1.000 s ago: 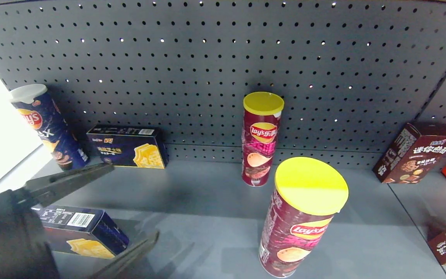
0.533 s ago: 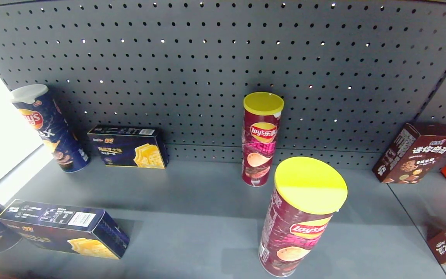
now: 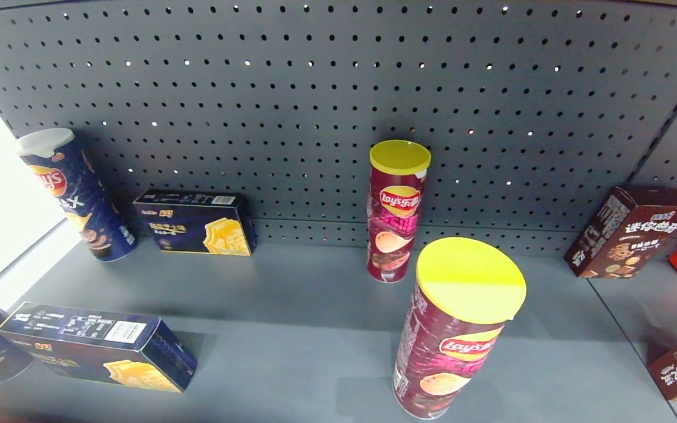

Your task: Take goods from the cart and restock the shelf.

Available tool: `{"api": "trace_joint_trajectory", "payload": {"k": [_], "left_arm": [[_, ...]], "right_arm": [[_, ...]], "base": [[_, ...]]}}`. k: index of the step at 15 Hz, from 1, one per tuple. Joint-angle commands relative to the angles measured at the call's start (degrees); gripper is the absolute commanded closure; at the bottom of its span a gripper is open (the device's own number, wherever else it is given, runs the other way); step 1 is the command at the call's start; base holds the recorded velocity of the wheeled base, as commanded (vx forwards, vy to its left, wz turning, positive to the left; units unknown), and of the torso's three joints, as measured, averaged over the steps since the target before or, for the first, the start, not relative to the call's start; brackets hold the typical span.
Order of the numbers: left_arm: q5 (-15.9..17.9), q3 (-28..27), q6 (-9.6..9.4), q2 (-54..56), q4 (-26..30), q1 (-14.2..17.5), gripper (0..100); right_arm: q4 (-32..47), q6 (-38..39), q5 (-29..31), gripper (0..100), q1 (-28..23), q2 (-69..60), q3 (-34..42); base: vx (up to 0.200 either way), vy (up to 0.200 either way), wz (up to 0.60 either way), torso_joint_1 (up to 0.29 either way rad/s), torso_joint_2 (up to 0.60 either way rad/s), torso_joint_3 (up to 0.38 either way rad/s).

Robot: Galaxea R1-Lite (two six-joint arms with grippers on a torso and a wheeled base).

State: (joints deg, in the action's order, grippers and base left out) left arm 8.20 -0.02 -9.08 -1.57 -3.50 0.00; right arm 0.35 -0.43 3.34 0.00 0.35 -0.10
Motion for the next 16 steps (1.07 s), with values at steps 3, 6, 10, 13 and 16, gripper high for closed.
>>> {"api": "trace_joint_trajectory", "payload": {"k": [3, 6, 10, 13, 16], "left_arm": [[-0.1, 0.0, 1.52, 1.5, 0.0, 0.3, 0], [-23.9, 0.0, 2.14, 1.5, 0.5, 0.3, 0], [-14.9, 0.0, 7.59, 1.5, 0.8, 0.2, 0], [-4.3, 0.0, 6.27, 1.5, 3.8, 0.1, 0], [-2.8, 0.0, 5.83, 1.5, 3.9, 0.2, 0]], "right_arm": [[0.0, 0.0, 0.0, 0, 0.0, 0.1, 0.0], [0.0, 0.0, 0.0, 0, 0.0, 0.1, 0.0], [0.0, 0.0, 0.0, 0, 0.0, 0.1, 0.0], [0.0, 0.0, 0.0, 0, 0.0, 0.1, 0.0], [0.0, 0.0, 0.0, 0, 0.0, 0.1, 0.0]], "base": [[0.000, 0.000, 0.00, 0.000, 0.00, 0.000], [0.000, 0.000, 0.00, 0.000, 0.00, 0.000], [0.000, 0.000, 0.00, 0.000, 0.00, 0.000], [0.000, 0.000, 0.00, 0.000, 0.00, 0.000], [0.000, 0.000, 0.00, 0.000, 0.00, 0.000]]}}
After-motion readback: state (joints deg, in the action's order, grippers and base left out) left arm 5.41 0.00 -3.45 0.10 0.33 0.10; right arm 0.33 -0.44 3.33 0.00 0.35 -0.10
